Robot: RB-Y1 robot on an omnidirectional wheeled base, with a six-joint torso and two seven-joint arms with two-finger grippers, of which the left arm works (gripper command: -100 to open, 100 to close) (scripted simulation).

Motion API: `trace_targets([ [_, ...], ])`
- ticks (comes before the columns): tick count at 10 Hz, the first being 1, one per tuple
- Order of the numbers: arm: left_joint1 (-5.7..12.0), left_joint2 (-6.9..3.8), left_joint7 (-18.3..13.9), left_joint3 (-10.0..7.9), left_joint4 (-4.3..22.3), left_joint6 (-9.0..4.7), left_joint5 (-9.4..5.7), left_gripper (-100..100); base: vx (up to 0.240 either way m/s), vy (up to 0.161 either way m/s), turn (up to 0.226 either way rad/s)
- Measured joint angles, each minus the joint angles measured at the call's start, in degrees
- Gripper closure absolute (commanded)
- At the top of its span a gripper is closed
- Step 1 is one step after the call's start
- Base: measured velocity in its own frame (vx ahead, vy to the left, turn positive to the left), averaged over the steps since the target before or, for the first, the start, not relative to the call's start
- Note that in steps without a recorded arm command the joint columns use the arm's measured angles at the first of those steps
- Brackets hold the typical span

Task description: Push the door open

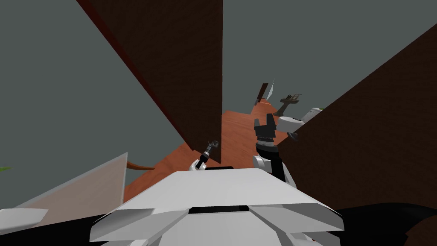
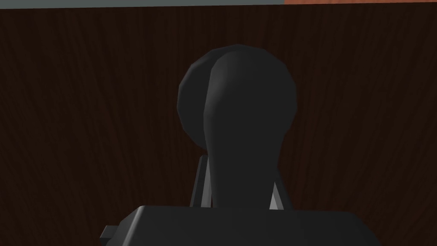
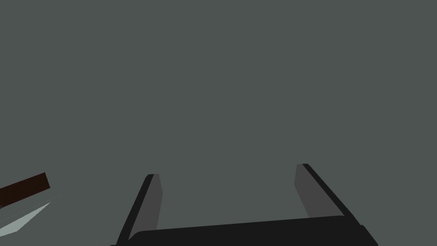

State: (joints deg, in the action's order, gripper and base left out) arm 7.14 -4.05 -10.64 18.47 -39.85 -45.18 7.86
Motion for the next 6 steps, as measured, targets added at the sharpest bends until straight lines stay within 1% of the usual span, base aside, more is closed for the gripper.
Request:
trace_targets([
  [1, -0.34, -0.17, 0.3, -0.71, -0.2, 0.14, -0.33, 100, 0.135, -0.141, 0.059],
  [2, 0.34, -0.26, 0.5, -1.5, 0.7, -0.06, -0.73, 100, 0.147, -0.147, 0.073],
  [3, 0.63, -0.2, 0.8, -2.37, 1.4, -0.4, -1.14, 100, 0.133, -0.157, 0.047],
  [4, -0.23, -0.33, 1.2, -2.92, -0.1, 0.3, -1.35, 100, 0.112, -0.124, 0.057],
  [5, 0.53, -0.02, 1.7, -3.67, 1.1, 0.04, -1.7, 100, 0.151, -0.139, 0.045],
  [6, -0.43, -0.29, 1.8, -4.15, -0.5, 0.81, -1.91, 100, 0.134, -0.143, 0.059],
])
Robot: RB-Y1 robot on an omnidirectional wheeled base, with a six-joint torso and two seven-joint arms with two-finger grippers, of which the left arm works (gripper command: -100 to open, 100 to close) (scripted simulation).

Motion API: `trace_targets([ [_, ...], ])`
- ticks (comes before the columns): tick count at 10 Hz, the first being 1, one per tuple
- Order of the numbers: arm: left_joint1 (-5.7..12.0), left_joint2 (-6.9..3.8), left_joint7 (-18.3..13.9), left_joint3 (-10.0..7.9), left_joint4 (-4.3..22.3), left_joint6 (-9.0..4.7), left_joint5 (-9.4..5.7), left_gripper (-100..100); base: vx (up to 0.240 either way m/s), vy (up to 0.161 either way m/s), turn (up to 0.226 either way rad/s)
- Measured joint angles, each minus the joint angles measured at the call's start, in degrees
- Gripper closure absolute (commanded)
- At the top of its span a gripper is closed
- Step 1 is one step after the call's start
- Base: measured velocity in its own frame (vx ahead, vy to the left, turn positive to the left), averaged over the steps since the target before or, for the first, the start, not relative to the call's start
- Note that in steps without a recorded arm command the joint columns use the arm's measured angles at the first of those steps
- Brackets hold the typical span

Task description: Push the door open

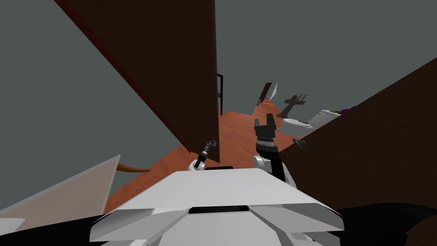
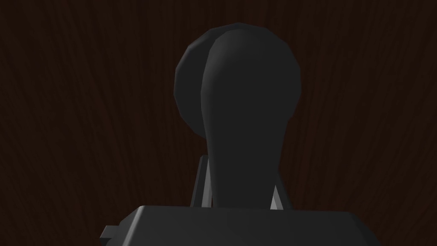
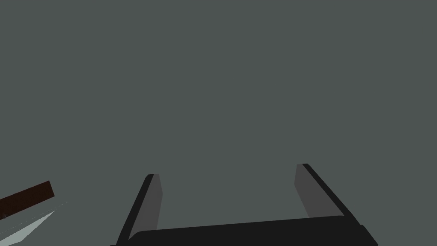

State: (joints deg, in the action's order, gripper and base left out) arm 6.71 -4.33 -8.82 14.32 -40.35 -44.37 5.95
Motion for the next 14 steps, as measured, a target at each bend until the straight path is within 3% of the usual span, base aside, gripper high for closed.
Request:
trace_targets([
  [1, 0.28, 0.12, 0.3, -0.71, 0.3, 0.2, -0.33, 100, 0.103, -0.125, 0.031],
  [3, 1.35, 0.44, 1.1, -2.38, 2.5, -1.03, -1.09, 100, 0.126, -0.157, 0.083],
  [4, 1.83, 0.75, 1.7, -3.38, 3.2, -0.9, -1.54, 100, 0.159, -0.147, 0.049],
  [5, 0.78, 0.68, 2.1, -3.94, 1.8, -0.47, -1.74, 100, 0.155, -0.147, 0.054],
  [10, 1.35, 1.46, 3.8, -7.83, 2.7, -0.65, -3.49, 100, 0.131, -0.129, 0.057],
  [14, 1.21, 0.78, 4.4, -9.27, 3.4, -0.73, -4.25, 100, 0.167, -0.094, 0.048],
])
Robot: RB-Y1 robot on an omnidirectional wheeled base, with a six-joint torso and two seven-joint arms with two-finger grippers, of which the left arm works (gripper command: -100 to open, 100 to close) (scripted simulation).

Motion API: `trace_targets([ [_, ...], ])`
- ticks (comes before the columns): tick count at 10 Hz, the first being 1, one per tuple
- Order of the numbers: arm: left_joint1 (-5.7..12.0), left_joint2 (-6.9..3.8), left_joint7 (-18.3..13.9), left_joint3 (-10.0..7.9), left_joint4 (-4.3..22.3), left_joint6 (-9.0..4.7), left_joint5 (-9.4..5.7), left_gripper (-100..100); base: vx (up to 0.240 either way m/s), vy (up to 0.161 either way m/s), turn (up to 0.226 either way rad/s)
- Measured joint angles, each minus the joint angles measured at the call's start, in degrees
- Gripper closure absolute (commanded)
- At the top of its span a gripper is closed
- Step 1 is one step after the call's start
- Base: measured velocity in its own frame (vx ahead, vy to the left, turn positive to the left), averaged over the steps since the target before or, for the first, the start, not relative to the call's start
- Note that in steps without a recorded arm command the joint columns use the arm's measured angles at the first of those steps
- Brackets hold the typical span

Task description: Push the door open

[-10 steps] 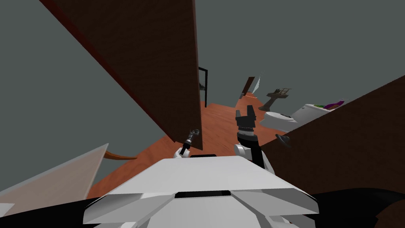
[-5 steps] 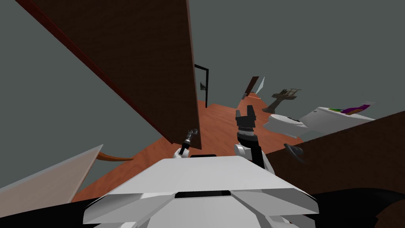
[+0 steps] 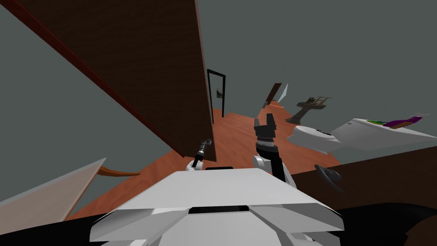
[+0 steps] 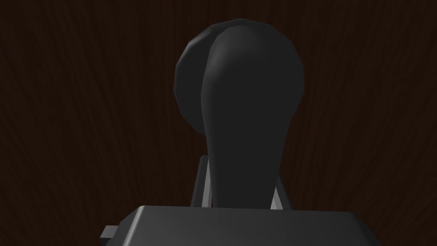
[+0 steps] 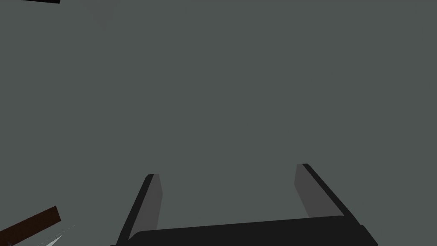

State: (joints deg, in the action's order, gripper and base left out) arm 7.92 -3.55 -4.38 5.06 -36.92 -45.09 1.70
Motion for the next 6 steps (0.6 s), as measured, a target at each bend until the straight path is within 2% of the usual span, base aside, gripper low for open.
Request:
trace_targets([
  [1, 0.44, -0.18, 0.2, -0.56, 0.9, -0.27, -0.31, 100, 0.19, -0.078, 0.047],
  [2, -0.42, -0.13, 0.5, -0.97, -0.6, 0.22, -0.49, 100, 0.185, -0.1, 0.037],
  [5, 0.21, -0.52, 1.2, -2.7, -0.2, 0.38, -1.43, 100, 0.2, -0.102, 0.058],
  [6, -0.6, -0.41, 1.7, -3.27, -1.6, 0.95, -1.68, 100, 0.174, -0.091, 0.066],
])
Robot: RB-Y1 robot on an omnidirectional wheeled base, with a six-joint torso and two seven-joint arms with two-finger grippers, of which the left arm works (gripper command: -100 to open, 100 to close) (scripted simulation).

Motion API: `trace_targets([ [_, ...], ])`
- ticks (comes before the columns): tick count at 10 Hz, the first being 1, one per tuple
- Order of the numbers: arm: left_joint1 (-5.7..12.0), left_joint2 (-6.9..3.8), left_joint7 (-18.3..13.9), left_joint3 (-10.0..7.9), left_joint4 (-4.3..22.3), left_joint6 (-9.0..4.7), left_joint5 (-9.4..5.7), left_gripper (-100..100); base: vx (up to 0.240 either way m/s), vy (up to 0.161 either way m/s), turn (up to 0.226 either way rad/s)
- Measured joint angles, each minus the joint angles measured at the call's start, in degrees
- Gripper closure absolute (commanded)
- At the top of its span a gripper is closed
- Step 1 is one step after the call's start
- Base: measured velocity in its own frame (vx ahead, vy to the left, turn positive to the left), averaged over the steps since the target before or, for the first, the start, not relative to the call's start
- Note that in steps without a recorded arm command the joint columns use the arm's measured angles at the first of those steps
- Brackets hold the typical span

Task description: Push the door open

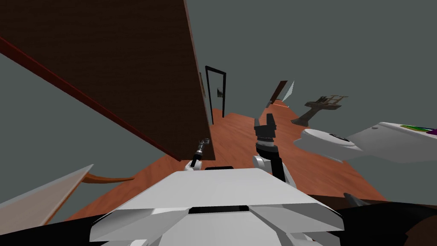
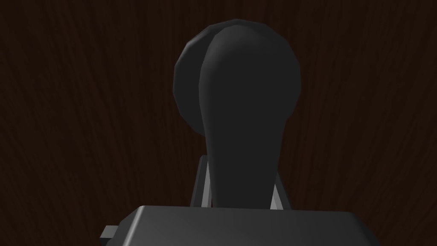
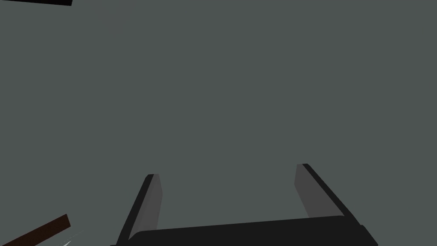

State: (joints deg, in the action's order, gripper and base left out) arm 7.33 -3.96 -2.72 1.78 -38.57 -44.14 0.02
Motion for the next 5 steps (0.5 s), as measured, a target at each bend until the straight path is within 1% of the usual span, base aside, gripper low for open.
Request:
trace_targets([
  [1, 0.45, -0.43, 0.1, -0.67, 0.5, 0.03, -0.38, 100, 0.185, -0.122, 0.083],
  [2, 0.5, -0.45, 0.3, -1.4, 0.9, -0.25, -0.75, 100, 0.197, -0.127, 0.078],
  [3, 0.72, -0.56, 0.6, -2.18, 1.8, -0.88, -1.15, 100, 0.213, -0.111, 0.061],
  [4, -1.84, -0.22, 1.2, -2.66, -2.6, 1.21, -1.31, 100, 0.139, -0.074, 0.042],
  [5, -0.71, -0.54, 1.2, -3.13, -1.2, 0.76, -1.61, 100, 0.047, -0.024, -0.013],
])
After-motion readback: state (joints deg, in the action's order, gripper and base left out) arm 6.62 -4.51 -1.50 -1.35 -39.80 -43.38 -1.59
